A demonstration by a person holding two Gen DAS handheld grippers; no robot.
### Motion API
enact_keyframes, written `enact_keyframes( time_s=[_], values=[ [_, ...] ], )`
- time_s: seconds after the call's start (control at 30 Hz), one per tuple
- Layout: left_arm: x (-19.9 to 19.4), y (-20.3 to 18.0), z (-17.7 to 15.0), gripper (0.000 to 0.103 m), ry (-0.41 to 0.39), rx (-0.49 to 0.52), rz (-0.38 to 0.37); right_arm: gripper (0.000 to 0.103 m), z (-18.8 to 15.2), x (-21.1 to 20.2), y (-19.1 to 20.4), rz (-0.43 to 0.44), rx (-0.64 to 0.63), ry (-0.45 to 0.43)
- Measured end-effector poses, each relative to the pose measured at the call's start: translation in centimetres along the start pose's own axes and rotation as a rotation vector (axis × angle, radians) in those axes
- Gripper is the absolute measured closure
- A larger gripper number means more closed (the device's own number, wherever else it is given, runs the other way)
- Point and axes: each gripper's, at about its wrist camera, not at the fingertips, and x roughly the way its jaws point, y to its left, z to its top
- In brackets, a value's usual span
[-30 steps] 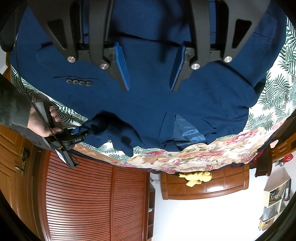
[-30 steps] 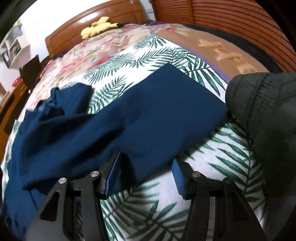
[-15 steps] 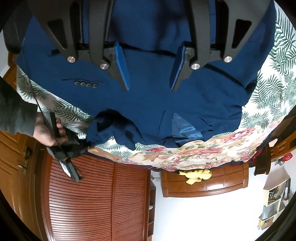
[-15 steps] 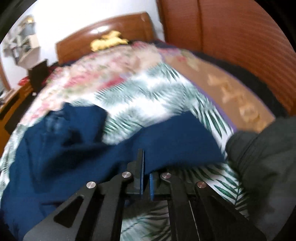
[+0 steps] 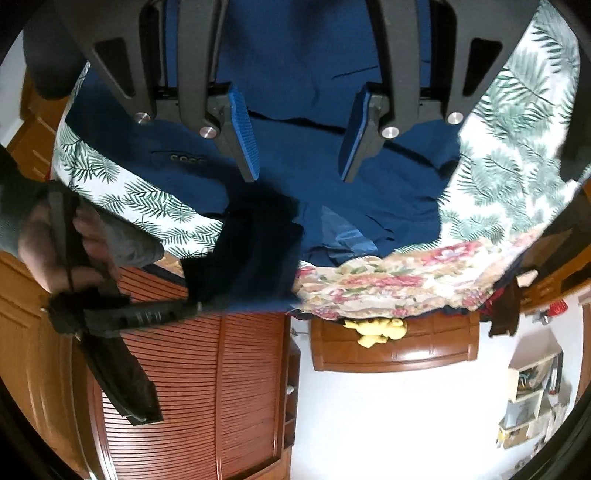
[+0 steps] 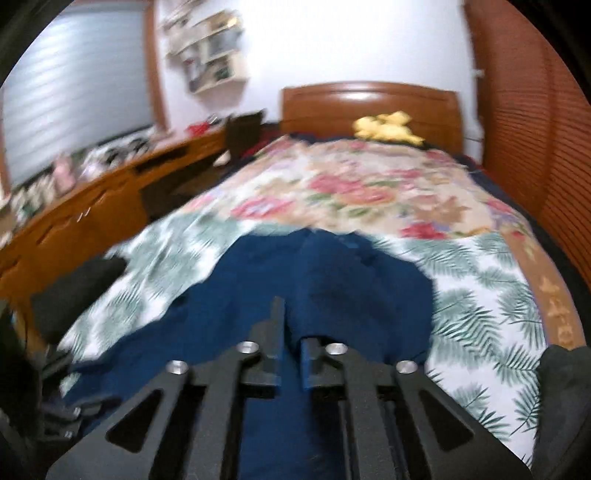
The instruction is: Fold large clothes
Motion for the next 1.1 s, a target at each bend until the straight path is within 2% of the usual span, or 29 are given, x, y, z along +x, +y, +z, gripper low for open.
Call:
enact_keyframes(
  time_s=[0.03,0.13,0.23,0.4,0.57,0.87,1.0,1.1],
  values=[
    [-0.4,0.0,0.0,0.060,-0.004,0.009,0.014,0.078,-0.5,0.2,1.2,-0.007,-0.023,0.028],
    [-1.0,-0.1,0.0,0.060,-0.008,0.016,0.012,0.072,-2.8,1.3,3.3,-0.010,-0.048,0.122],
    [-1.6,-0.1,0.0,0.060,-0.006,0.019,0.015,0.064,-4.8,1.0,3.2,-0.015,-0.046,0.147],
    [-2.4,-0.3,-0.1,0.060,-0.025,0.007,-0.016,0.062,-8.1,-0.5,2.8,-0.047,-0.055,0.179],
    [-2.0,-1.7,-0.2,0.060,-0.010,0.037,-0.021,0.062,-11.3,-1.3,1.3,-0.099,-0.046,0.205],
    [0.2,-5.7,-0.2,0.060,0.070,0.082,-0.130,0.062,-17.8,-2.0,-2.6,-0.158,0.034,0.264],
    [2.4,-7.6,-0.3,0.060,0.112,0.106,-0.141,0.061,-19.5,-3.3,-3.6,-0.171,0.055,0.262],
    [4.7,-8.4,-0.6,0.060,0.169,0.099,-0.164,0.057,-20.2,-4.4,-4.4,-0.189,0.083,0.249]
  ],
)
